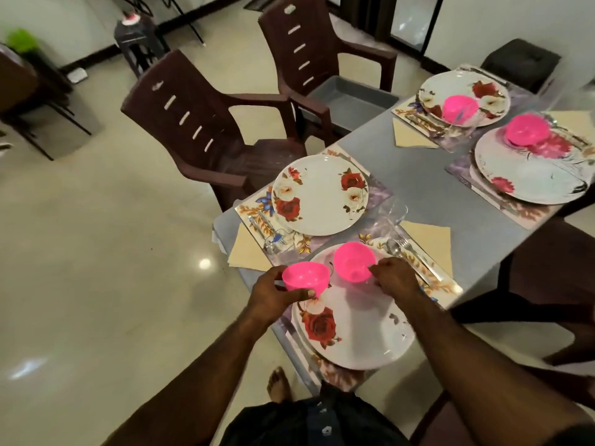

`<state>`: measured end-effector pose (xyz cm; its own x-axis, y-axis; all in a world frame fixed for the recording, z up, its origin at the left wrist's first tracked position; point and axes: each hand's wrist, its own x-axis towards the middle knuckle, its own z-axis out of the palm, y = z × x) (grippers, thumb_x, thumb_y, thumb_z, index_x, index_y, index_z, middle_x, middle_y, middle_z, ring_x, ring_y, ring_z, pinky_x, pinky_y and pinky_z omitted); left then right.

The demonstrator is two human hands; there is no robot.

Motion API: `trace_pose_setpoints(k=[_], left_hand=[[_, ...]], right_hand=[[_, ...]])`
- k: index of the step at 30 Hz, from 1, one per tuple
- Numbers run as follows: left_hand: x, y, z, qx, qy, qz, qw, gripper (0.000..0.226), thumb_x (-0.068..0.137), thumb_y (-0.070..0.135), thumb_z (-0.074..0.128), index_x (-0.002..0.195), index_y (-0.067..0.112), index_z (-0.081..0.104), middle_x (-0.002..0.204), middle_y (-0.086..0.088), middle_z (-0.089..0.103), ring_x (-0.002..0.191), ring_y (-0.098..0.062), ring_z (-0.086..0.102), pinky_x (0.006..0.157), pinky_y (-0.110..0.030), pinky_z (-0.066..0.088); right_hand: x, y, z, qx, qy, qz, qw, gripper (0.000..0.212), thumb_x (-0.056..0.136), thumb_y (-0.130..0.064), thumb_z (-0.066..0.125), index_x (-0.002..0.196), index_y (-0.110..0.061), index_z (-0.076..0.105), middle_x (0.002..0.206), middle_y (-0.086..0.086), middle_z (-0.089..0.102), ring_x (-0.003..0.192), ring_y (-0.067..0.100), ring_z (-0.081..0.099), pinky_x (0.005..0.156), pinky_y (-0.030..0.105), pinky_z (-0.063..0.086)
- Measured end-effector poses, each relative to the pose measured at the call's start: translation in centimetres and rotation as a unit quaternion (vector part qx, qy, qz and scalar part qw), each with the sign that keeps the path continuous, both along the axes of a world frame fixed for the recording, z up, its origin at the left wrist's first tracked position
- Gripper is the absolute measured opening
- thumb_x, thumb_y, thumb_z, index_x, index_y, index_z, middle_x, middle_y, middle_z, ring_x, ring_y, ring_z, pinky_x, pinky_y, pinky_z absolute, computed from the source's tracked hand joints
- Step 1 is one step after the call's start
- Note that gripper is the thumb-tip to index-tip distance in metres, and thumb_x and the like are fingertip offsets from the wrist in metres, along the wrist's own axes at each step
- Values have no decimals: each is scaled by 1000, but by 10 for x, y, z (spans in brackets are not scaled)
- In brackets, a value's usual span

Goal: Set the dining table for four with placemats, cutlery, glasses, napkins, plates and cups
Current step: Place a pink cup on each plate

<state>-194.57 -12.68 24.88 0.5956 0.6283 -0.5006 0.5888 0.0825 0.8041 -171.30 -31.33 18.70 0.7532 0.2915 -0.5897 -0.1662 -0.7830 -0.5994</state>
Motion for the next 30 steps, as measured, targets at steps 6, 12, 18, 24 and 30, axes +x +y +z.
trace_pose_setpoints(k=[6,12,18,24,30], left_hand=[[19,-4,14,10,3,39,999,99,48,49,102,136,26,63,124,8,69,107,-15,70,79,-28,63],[22,-4,22,36,19,65,997,106,42,59,98,136,26,63,128,5,69,112,-21,69,74,-21,58],[20,1,26,51,23,66,996,112,38,69,98,137,28,62,130,6,70,107,-15,70,79,-27,61],[20,0,30,52,16,68,996,106,46,59,97,140,24,61,131,5,68,106,-15,69,73,-20,56],[12,4,30,59,19,61,996,104,47,60,95,138,22,62,131,4,69,110,-19,68,73,-19,55]], right_hand=[[7,0,9,-64,-321,369,870,113,64,-83,69,152,-17,43,149,12,52,128,39,57,102,53,49],[38,43,33,-107,-271,544,786,119,62,-72,83,156,-20,31,152,4,50,132,29,55,112,46,34],[58,42,44,-135,-287,633,707,117,64,-54,91,159,-22,32,161,2,44,139,26,51,115,47,31],[58,39,52,-159,-295,657,676,116,67,-57,88,161,-24,29,165,1,39,143,27,45,115,51,28],[59,37,54,-177,-319,650,667,114,66,-74,80,158,-26,34,161,0,43,142,27,44,115,56,22]])
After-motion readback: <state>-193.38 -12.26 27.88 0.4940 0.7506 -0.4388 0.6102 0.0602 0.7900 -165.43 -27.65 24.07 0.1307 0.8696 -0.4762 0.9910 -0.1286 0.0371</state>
